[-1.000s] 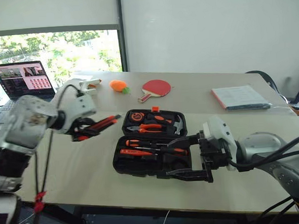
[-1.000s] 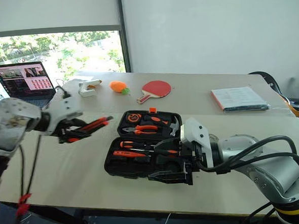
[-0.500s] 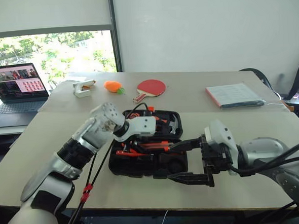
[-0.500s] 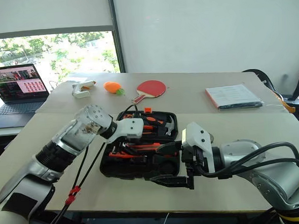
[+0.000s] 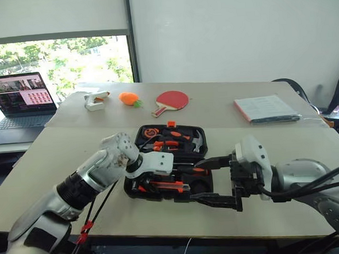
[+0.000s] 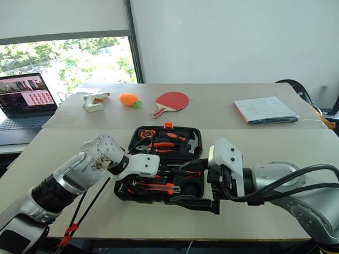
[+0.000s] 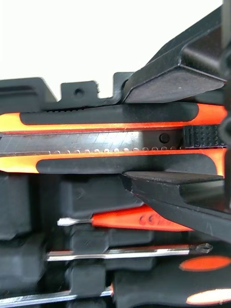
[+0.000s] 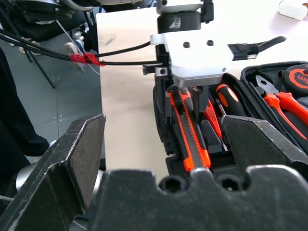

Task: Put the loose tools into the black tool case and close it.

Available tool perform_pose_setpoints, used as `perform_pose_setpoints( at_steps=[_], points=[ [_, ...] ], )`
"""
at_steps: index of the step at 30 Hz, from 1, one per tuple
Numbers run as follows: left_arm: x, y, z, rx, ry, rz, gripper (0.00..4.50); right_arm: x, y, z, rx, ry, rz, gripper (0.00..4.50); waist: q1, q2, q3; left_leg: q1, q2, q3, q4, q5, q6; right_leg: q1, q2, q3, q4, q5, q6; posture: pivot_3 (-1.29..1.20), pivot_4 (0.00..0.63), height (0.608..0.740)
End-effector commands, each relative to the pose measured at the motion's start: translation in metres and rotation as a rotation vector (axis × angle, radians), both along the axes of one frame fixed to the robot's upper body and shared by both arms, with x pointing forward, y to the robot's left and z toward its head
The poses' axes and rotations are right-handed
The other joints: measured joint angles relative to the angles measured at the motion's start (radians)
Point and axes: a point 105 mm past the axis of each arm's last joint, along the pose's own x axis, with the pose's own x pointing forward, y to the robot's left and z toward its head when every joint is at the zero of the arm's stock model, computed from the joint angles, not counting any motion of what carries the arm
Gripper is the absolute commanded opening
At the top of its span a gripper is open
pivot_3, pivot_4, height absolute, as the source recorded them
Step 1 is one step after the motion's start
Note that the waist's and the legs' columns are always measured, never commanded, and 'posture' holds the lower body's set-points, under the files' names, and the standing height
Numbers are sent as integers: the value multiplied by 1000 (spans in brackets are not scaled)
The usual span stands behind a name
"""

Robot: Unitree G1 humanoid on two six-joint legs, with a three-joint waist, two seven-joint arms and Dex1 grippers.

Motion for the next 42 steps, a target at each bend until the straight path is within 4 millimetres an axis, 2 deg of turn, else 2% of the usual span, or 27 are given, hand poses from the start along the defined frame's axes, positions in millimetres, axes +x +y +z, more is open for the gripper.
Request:
perform_pose_setpoints(
  at_steps=[1, 4, 12, 14, 15, 16, 20, 23, 26, 30, 31, 39, 42],
  points=[
    [-5, 10, -2, 30, 28, 3, 1596, -2, 3, 8, 16, -29, 18, 4500, 0, 0, 0, 0, 0, 0, 0, 0, 0, 0, 0, 0, 0, 0, 0, 0, 150, 736],
    [-5, 12, -2, 35, 28, 10, 1596, -1, 3, 8, 18, -31, 19, 4500, -1, 0, 0, 0, 0, 0, 0, 0, 0, 0, 0, 0, 0, 0, 0, 0, 150, 736],
    [-6, -3, -2, -11, 46, -10, 1596, 2, 6, 8, 23, -37, 22, 4500, 1, 0, 0, 0, 0, 0, 0, 0, 0, 0, 0, 0, -1, 0, 0, 0, 150, 736],
    [-4, -5, -1, -20, 40, -11, 2573, 2, 6, 8, 22, -37, 21, 4500, 1, 0, 0, 0, 0, 0, 0, 0, 0, 0, 0, 0, -1, 0, 0, 0, 150, 736],
    [-4, -6, 1, -33, 42, -14, 2650, 2, 5, 7, 21, -36, 19, 4500, 3, 0, 0, 0, 0, 0, 0, 0, 0, 0, 0, 0, -1, 0, 0, 0, 150, 736],
    [-4, -7, 3, -45, 46, -14, 3108, 2, 5, 7, 20, -36, 18, 4500, 3, 0, 0, -1, 0, 0, 0, 0, 0, 0, 0, 0, -1, 0, 0, 0, 150, 736],
    [0, -8, 23, -111, 42, 7, 4367, 0, 4, 4, 15, -31, 19, 4500, 3, 0, 0, -1, 0, 0, 0, 0, 0, 0, 0, 0, -2, 0, 0, 0, 150, 736],
    [4, -5, 45, -173, 37, 24, 4439, 0, 4, 3, 11, -28, 22, 4500, 2, 0, 0, -1, 0, 0, 0, 0, 0, 0, 0, -1, -1, 0, 0, 0, 150, 736],
    [9, 0, 58, -209, 20, 39, 4439, 0, 3, 2, 8, -29, 23, 4500, 1, 0, 0, -1, 0, 0, 0, 0, 0, -1, 0, -1, -1, 0, 0, 0, 150, 736],
    [15, 20, 54, -150, -18, 9, 3390, 0, 3, 2, 6, -36, 28, 4500, -3, 1, 0, 0, 0, 0, -1, 0, 0, 0, 0, 0, -1, 0, 0, 0, 150, 736],
    [14, 24, 51, -132, -13, -2, 2891, 1, 3, 2, 5, -37, 30, 4500, -3, 1, 0, 0, 0, 0, -1, 0, 0, -1, 0, 0, -1, 0, 0, 0, 150, 736],
    [12, 28, 32, -77, -17, -58, 33, 1, 3, 3, 6, -38, 30, 4500, 6, 1, 0, -2, 0, 0, 0, 0, 0, 0, 0, -1, -1, 0, 0, 0, 150, 736],
    [8, 25, 26, -67, 3, -82, 33, 0, 4, 4, 9, -36, 27, 4500, 4, 1, 0, -2, 0, 0, 0, 0, 0, 0, 0, -1, -1, 0, 0, 0, 150, 736]
  ],
)
